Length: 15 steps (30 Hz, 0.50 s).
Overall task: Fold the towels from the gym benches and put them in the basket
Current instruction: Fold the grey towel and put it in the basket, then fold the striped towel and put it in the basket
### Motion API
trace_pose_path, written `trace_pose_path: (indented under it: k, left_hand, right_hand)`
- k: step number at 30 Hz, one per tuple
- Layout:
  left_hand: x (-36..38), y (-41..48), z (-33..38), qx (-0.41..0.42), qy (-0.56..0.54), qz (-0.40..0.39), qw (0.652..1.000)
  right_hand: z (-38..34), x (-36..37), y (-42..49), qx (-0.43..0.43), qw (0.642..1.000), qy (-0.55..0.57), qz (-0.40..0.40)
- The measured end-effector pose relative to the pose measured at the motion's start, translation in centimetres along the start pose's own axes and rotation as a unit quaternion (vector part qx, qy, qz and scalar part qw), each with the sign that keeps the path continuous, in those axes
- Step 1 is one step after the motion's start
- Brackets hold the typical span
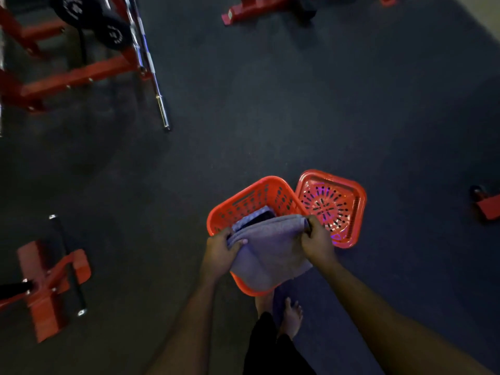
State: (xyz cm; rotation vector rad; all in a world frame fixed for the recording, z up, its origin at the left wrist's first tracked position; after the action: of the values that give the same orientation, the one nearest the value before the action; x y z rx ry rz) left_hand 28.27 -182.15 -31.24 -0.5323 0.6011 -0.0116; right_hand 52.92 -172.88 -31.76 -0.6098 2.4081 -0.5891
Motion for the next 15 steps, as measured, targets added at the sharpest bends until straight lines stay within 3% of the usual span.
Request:
trace_pose_path:
  k: [6, 11, 15]
  left_hand:
    - [-0.2, 4.8, -2.3, -0.091, 0.012, 0.029, 0.995]
    - [-0.6, 5.6, 0.2, -0.059, 0.015, -0.085, 0.994]
    - [-2.1, 5.0, 6.3, 0.002, 0.034, -0.117, 0.993]
  right_hand:
    - [-0.1, 1.3, 5.7, 0.058, 0.996, -0.068, -0.025]
    - [-2.5, 0.1, 5.3, 0.072, 0.996, -0.052, -0.028]
    - [-5.1, -4.0, 3.1, 0.058, 0.998, -0.022, 0.000]
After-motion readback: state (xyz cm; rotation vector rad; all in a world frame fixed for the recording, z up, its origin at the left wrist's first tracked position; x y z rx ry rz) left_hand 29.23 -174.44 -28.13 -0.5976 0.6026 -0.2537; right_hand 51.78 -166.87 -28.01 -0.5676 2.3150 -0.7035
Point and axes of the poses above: each hand's wrist, its own y-axis towards the middle knuckle, its own x-axis out of the palm, z = x × y, the point moved 5 cm from there along y, towards the middle knuckle, and after that the axes turned 15 degrees about -z, right-handed, at the moved point
